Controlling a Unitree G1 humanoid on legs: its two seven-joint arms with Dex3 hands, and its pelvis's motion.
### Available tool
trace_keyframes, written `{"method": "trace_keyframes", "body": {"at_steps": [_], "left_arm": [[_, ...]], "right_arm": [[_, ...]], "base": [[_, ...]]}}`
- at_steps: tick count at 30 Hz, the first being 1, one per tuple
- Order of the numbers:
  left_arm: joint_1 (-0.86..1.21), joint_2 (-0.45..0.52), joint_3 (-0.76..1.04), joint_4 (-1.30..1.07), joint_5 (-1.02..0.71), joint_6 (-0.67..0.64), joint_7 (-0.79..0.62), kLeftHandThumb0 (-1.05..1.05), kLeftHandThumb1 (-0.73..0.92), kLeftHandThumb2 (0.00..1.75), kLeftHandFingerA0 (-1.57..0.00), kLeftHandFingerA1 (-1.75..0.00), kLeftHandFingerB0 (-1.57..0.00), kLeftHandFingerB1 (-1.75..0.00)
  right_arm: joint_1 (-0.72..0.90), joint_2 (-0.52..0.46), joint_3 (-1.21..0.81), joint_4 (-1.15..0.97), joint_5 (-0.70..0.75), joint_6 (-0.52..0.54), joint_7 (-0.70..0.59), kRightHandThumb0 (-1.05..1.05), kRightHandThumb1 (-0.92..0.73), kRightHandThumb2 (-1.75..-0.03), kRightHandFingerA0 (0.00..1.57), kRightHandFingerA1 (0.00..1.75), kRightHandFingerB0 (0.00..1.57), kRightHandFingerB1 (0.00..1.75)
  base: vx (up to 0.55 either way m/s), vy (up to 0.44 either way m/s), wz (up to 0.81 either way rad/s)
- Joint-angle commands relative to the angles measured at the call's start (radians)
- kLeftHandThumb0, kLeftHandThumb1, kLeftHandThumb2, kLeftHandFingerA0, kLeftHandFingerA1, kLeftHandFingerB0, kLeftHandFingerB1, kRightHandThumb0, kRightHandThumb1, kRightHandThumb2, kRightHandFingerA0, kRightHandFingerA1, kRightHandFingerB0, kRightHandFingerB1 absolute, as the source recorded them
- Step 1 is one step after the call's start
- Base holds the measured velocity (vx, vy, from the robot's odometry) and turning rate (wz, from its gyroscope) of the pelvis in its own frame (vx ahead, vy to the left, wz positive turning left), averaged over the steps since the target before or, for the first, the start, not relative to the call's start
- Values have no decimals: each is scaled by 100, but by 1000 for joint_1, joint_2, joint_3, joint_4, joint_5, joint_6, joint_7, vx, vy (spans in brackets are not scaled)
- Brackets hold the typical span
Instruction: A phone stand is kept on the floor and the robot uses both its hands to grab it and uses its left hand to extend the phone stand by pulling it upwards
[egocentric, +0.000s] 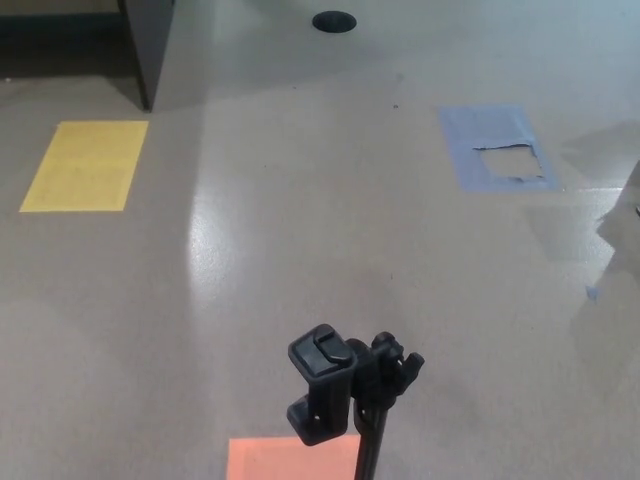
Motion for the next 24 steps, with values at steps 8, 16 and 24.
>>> {"method": "trace_keyframes", "body": {"at_steps": [8,16,24], "left_arm": [[82,-81,141,-277,-138,-351,6,-49,60,58,-73,-56,-58,-39],[5,-48,43,-370,-40,-432,-49,-53,52,56,-56,-38,-49,-36],[-66,-114,-202,-633,30,-280,-31,-54,51,56,-48,-39,-41,-34]], "right_arm": [[-9,-39,-28,-96,38,-324,-23,-104,-50,-92,46,97,9,79],[-103,4,-4,-95,65,-296,30,-52,8,-77,11,68,3,64],[-219,76,56,-116,13,-235,-16,-105,-51,-60,45,122,31,101]], "base": [[0,0,0],[0,0,0],[0,0,0]]}}
